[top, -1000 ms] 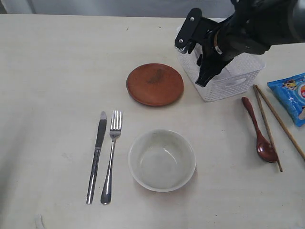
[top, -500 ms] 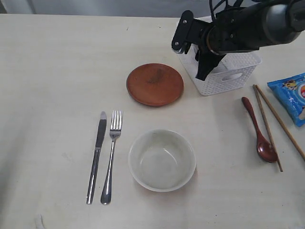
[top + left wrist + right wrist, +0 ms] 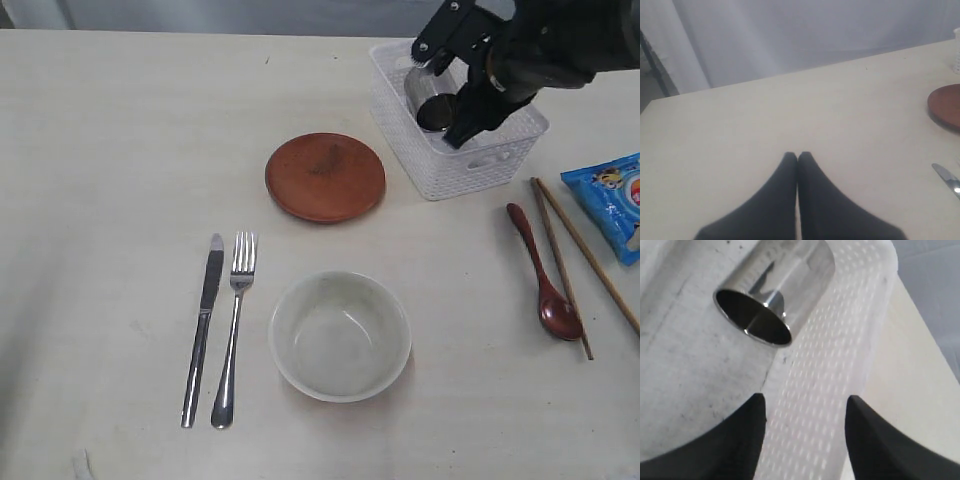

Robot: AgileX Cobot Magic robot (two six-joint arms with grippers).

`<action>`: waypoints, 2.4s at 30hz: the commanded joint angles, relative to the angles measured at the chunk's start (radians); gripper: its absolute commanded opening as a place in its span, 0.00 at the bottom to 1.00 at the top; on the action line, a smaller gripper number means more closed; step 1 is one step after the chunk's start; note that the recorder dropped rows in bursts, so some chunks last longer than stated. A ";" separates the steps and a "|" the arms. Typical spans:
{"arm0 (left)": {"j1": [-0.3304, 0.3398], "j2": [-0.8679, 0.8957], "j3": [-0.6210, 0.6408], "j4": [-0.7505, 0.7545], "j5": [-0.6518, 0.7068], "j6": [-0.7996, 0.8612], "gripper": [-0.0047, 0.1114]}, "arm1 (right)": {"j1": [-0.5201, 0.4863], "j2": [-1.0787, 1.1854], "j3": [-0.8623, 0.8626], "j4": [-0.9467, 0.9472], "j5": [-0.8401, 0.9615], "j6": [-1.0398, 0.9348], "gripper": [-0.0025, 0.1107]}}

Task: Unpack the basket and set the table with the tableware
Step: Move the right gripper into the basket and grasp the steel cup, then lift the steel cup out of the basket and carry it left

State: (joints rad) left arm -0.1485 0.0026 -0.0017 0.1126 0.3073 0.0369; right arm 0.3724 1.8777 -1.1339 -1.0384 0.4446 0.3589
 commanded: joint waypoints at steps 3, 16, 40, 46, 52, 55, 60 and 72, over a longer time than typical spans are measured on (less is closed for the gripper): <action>0.005 -0.003 0.002 -0.012 -0.008 -0.003 0.04 | -0.069 -0.081 0.086 0.061 0.010 -0.041 0.44; 0.005 -0.003 0.002 -0.012 -0.008 -0.003 0.04 | -0.194 -0.140 0.051 0.100 0.060 0.010 0.44; 0.005 -0.003 0.002 -0.012 -0.008 -0.003 0.04 | -0.201 0.061 -0.050 1.935 -0.166 -0.369 0.47; 0.005 -0.003 0.002 -0.012 -0.008 -0.003 0.04 | -0.184 0.084 -0.052 2.017 -0.280 -0.383 0.47; 0.005 -0.003 0.002 -0.012 -0.008 -0.003 0.04 | -0.180 0.126 -0.052 2.074 -0.258 -0.383 0.47; 0.005 -0.003 0.002 -0.012 -0.008 -0.003 0.04 | -0.180 0.128 -0.054 2.095 -0.263 -0.388 0.47; 0.005 -0.003 0.002 -0.012 -0.008 -0.003 0.04 | -0.180 0.116 -0.087 2.095 -0.182 -0.396 0.47; 0.005 -0.003 0.002 -0.012 -0.008 -0.003 0.04 | -0.110 0.032 0.115 2.113 -0.487 -0.266 0.47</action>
State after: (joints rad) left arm -0.1485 0.0026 -0.0017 0.1126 0.3073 0.0369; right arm 0.2561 1.9144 -1.0370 1.0634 0.0375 0.0820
